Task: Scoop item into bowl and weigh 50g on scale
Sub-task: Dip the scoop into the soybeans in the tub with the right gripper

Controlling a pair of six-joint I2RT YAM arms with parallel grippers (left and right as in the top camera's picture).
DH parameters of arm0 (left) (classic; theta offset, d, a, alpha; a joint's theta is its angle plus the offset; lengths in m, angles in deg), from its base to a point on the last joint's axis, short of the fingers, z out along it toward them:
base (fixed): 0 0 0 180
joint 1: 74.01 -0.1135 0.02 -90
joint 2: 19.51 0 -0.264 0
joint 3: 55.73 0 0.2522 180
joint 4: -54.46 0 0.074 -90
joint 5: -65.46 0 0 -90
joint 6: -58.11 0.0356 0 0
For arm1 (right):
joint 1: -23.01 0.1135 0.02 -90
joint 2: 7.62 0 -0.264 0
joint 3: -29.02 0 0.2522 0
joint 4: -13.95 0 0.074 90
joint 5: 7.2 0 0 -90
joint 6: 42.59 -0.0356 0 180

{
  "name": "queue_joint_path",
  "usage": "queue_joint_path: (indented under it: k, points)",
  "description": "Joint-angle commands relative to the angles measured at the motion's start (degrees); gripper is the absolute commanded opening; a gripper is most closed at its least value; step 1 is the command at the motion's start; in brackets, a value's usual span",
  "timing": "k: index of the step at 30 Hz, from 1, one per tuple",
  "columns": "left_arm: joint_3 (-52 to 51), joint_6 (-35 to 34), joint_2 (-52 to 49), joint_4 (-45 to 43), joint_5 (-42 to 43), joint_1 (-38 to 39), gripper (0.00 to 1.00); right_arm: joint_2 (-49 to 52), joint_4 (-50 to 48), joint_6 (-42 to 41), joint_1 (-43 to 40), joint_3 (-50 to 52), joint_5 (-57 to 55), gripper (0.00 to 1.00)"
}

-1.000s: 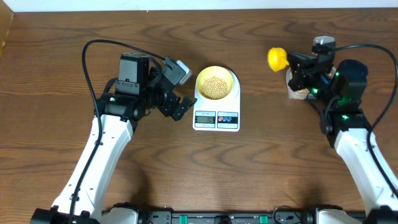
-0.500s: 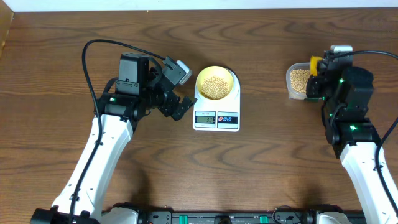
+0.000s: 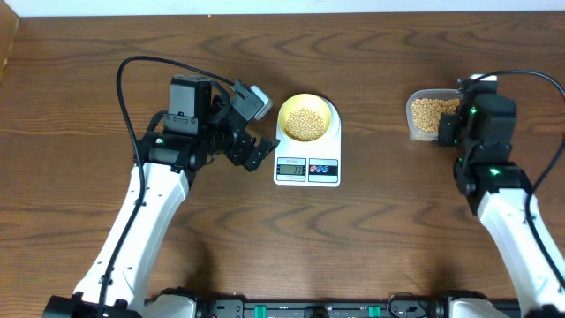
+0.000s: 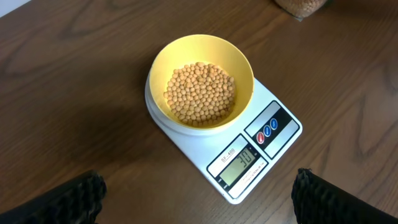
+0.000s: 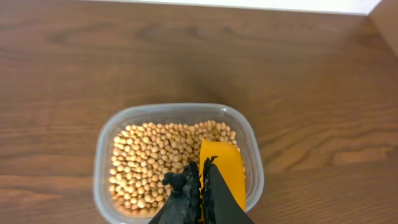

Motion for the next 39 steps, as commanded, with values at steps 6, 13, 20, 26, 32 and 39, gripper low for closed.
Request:
queue_joint_path:
  k: [6, 13, 20, 26, 32, 39]
  points:
    - [-0.4, -0.3, 0.6, 0.0, 0.7, -0.1, 0.98, 7.0, -6.4, 0.7, -0.4, -0.1, -2.0, 0.01]
    - [-0.5, -0.3, 0.6, 0.0, 0.7, -0.1, 0.98, 11.1, -9.1, 0.7, -0.4, -0.1, -2.0, 0.01]
    - [-0.4, -0.3, 0.6, 0.0, 0.7, -0.1, 0.98, 12.5, -9.2, -2.4, -0.4, -0.1, -1.0, 0.01]
    - [-0.5, -0.3, 0.6, 0.0, 0.7, -0.1, 0.98, 12.5, -10.1, -3.2, -0.9, -0.1, 6.3, 0.01]
    - [-0.4, -0.3, 0.6, 0.0, 0.7, -0.1, 0.98, 12.5, -10.1, -6.7, -4.8, -0.1, 18.3, 0.01]
    - [-0.4, -0.3, 0.6, 0.0, 0.7, -0.1, 0.98, 12.5, -10.0, -8.4, -9.0, -0.1, 29.2, 0.01]
